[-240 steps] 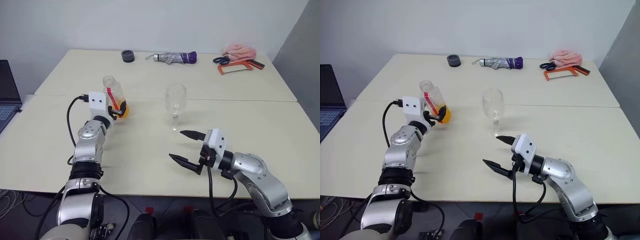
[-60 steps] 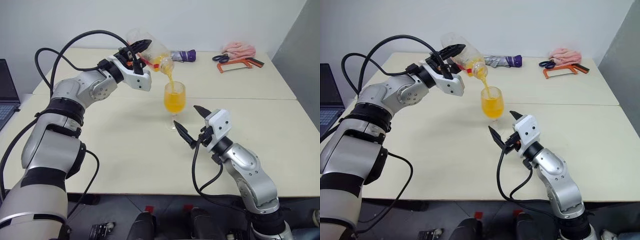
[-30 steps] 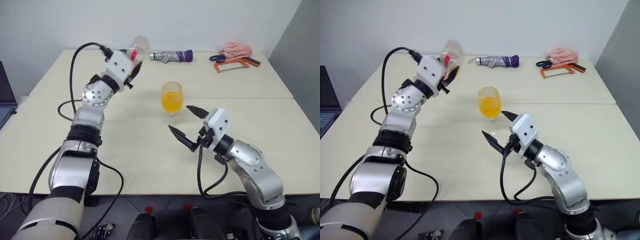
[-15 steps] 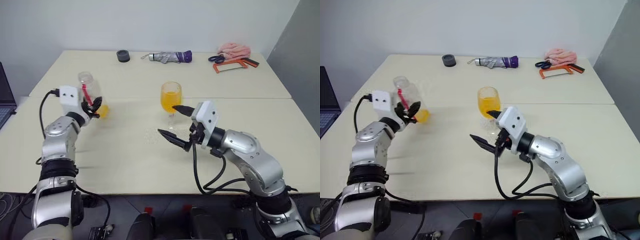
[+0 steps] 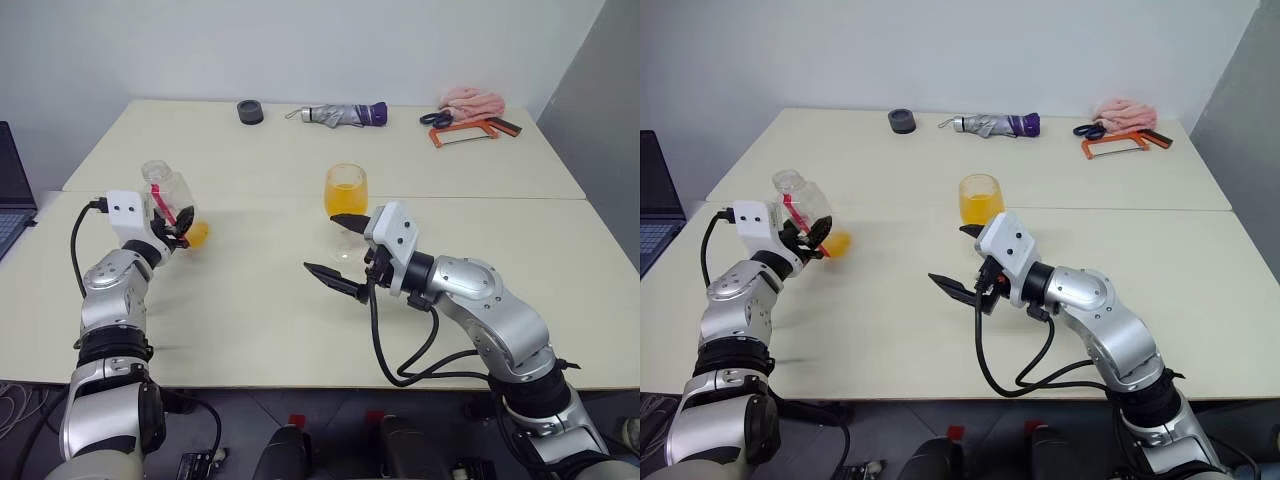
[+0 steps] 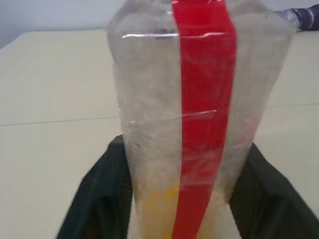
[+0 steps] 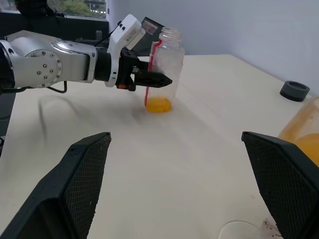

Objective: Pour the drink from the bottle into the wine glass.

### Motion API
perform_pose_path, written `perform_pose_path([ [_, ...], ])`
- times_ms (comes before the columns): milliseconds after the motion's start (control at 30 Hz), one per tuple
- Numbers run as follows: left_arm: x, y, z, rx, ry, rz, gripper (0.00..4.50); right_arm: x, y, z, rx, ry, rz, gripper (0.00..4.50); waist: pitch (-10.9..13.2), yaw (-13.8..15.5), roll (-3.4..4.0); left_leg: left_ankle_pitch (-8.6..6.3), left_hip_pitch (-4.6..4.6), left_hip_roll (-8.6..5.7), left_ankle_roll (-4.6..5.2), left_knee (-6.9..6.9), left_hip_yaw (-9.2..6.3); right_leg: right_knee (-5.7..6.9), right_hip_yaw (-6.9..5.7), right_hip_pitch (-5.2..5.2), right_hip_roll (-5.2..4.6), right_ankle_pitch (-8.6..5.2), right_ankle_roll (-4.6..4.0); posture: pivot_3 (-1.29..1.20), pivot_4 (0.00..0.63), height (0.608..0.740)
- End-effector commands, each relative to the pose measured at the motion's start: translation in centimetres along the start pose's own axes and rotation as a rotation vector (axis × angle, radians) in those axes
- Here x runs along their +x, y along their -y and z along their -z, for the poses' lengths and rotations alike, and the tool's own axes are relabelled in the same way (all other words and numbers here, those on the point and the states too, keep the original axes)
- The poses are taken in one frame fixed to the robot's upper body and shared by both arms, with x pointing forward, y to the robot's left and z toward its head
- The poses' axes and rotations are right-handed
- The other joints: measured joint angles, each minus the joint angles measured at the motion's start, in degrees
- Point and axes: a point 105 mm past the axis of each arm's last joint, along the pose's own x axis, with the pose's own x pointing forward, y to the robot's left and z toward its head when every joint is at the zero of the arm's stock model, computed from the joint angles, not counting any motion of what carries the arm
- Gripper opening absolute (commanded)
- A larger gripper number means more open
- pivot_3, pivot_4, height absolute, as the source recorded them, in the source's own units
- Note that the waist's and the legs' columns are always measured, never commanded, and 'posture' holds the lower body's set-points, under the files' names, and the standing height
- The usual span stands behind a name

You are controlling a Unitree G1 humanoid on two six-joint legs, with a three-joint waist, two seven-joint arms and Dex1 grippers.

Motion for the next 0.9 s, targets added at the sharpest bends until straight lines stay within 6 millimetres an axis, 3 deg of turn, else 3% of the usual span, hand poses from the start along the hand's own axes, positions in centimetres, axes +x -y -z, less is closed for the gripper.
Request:
perform_pose_path([
  [33, -0.3, -0.2, -0.7, 0.000, 0.053, 0.004, 3.70, 0.1, -0.2, -1.2, -0.038, 0.035, -0.011, 4.50, 0.0, 0.0, 0.00, 0.00, 0.00, 0.00, 0.00, 0.00, 0.00, 0.00, 0.00, 0.00, 0.00, 0.00, 0.00, 0.00, 0.150, 0.740],
  [100, -0.4, 0.0, -0.6, 0.003, 0.057, 0.010, 4.37, 0.1, -0.3, -1.1, -0.031, 0.031, -0.017, 4.50, 0.0, 0.0, 0.00, 0.00, -0.01, 0.01, 0.00, 0.00, -0.02, 0.00, -0.01, 0.00, 0.00, 0.00, 0.00, 0.00, 0.150, 0.740],
  [133, -0.5, 0.0, -0.5, 0.002, 0.059, 0.011, 4.46, 0.0, -0.4, -1.0, -0.027, 0.029, -0.025, 4.50, 0.0, 0.0, 0.00, 0.00, 0.00, 0.01, 0.00, 0.00, -0.01, 0.00, -0.01, 0.00, 0.00, 0.00, 0.00, 0.00, 0.150, 0.740],
  [733, -2.5, 0.4, -0.4, 0.041, 0.094, -0.019, 4.46, -1.9, -2.0, 0.4, -0.001, 0.012, -0.162, 4.50, 0.0, 0.1, -0.02, -0.01, 0.00, 0.07, 0.01, -0.02, -0.03, -0.04, 0.01, 0.01, -0.01, 0.00, 0.00, 0.00, 0.150, 0.740],
  [900, -4.9, 0.3, 0.2, 0.060, 0.093, -0.060, 4.46, -3.0, -1.8, 1.3, 0.022, 0.011, -0.137, 4.50, 0.0, 0.1, -0.02, -0.01, 0.00, 0.14, 0.02, -0.07, -0.01, -0.13, 0.03, 0.03, -0.05, 0.00, 0.00, 0.00, 0.150, 0.740],
])
